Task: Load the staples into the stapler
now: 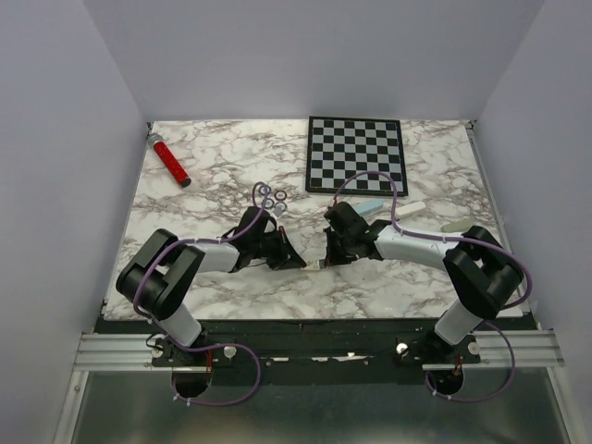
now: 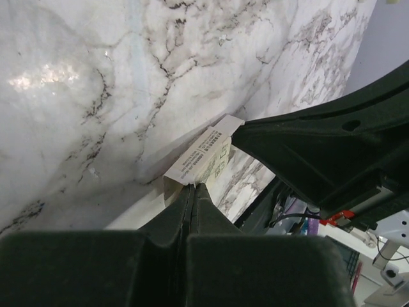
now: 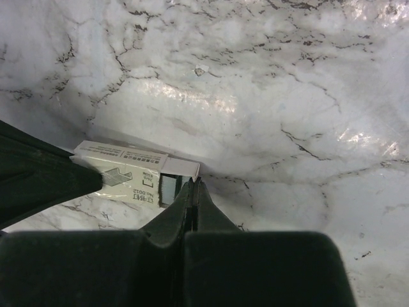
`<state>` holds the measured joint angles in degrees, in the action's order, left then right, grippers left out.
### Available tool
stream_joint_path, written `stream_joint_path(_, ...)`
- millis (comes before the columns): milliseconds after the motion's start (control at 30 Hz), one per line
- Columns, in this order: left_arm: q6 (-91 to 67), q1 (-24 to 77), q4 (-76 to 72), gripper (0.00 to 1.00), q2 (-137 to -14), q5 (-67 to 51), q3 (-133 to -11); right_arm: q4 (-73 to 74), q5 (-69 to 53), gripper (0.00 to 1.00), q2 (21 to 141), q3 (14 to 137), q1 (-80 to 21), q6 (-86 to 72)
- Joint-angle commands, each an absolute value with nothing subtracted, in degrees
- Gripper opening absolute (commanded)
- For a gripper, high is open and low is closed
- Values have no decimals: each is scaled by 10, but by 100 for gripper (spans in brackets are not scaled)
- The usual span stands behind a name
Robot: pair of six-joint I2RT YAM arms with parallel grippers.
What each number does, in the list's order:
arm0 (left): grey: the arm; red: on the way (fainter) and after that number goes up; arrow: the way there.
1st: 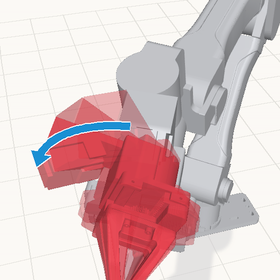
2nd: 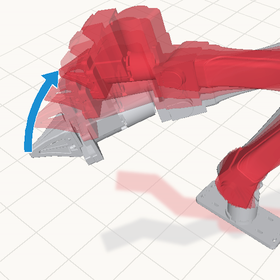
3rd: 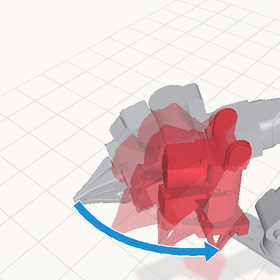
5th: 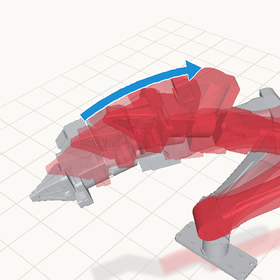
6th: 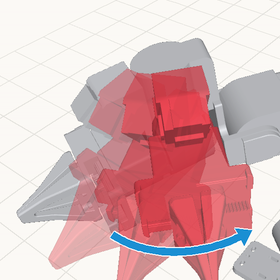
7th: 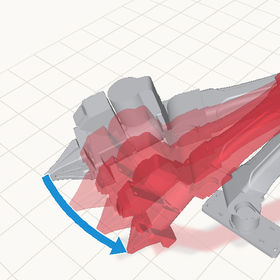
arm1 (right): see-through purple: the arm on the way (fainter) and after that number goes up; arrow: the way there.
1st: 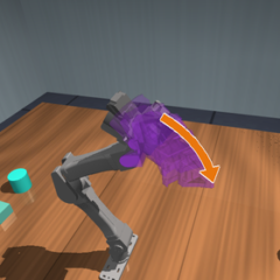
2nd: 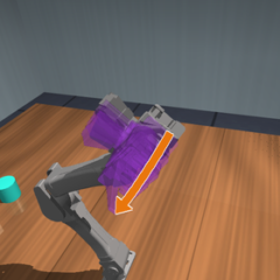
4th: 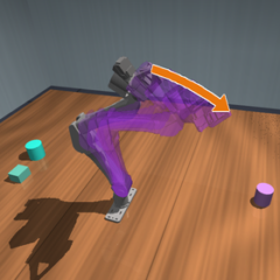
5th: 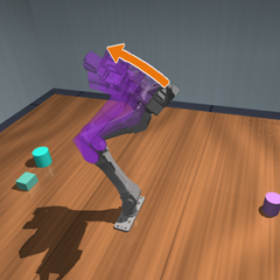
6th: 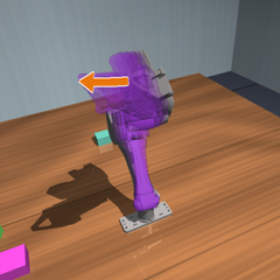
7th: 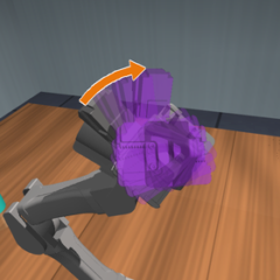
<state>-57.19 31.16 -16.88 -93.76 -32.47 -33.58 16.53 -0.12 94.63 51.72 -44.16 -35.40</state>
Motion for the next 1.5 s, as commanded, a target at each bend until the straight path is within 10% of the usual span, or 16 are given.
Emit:
stream_joint_path(0,-541,310,-138,0,-902,-344,-316,218,6,1,934,488,-443,-339)
stream_joint_path(733,-490,301,-56,3,-827,-317,-267,267,4,1,889,450,-443,-322)
stream_joint_path(1100,-457,301,30,73,-774,-251,-288,289,17,36,861,464,-443,-323)
stream_joint_path(1467,-382,301,199,96,-644,-122,-351,381,126,76,814,541,-434,-311)
